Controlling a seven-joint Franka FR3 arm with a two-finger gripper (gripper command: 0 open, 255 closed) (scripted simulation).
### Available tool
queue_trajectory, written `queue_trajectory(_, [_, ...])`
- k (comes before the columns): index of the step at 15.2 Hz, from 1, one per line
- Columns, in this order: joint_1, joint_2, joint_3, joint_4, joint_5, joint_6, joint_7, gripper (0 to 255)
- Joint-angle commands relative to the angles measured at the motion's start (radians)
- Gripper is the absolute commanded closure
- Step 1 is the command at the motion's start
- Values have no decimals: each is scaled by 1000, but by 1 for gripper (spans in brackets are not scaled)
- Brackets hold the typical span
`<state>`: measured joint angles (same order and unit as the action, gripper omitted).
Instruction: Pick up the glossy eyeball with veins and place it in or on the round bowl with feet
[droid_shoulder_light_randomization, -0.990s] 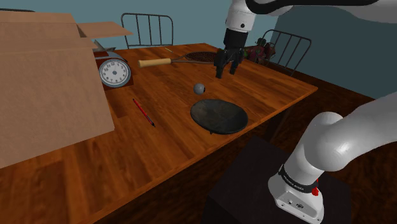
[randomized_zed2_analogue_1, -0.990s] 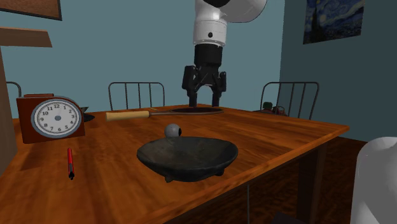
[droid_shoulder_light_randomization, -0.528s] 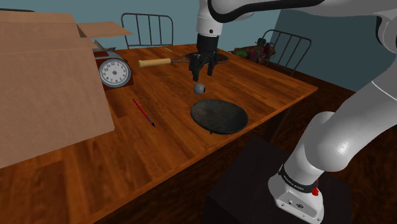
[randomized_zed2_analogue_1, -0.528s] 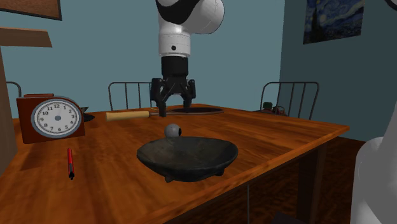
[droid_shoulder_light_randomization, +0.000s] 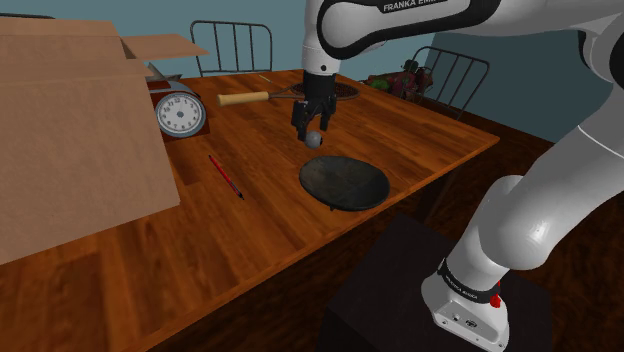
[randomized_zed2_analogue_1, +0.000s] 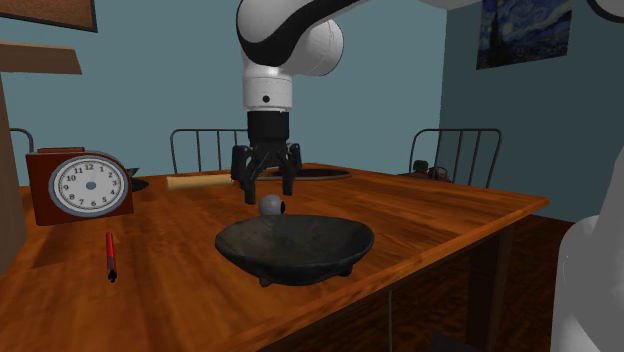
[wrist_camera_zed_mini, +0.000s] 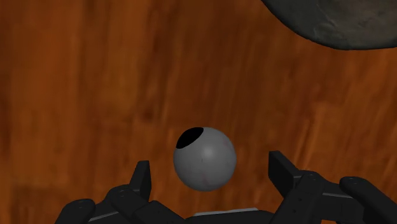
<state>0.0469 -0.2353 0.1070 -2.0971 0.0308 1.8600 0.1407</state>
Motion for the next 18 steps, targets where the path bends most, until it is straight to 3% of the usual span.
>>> queue_trajectory(1, [0, 4, 0, -15, 0, 19, 0, 0])
queue_trajectory(8, [0, 4, 0, -15, 0, 19, 0, 0])
queue_trajectory(9, [0, 4, 0, -15, 0, 19, 0, 255])
queue_trajectory(18, [0, 4, 0, -15, 0, 19, 0, 255])
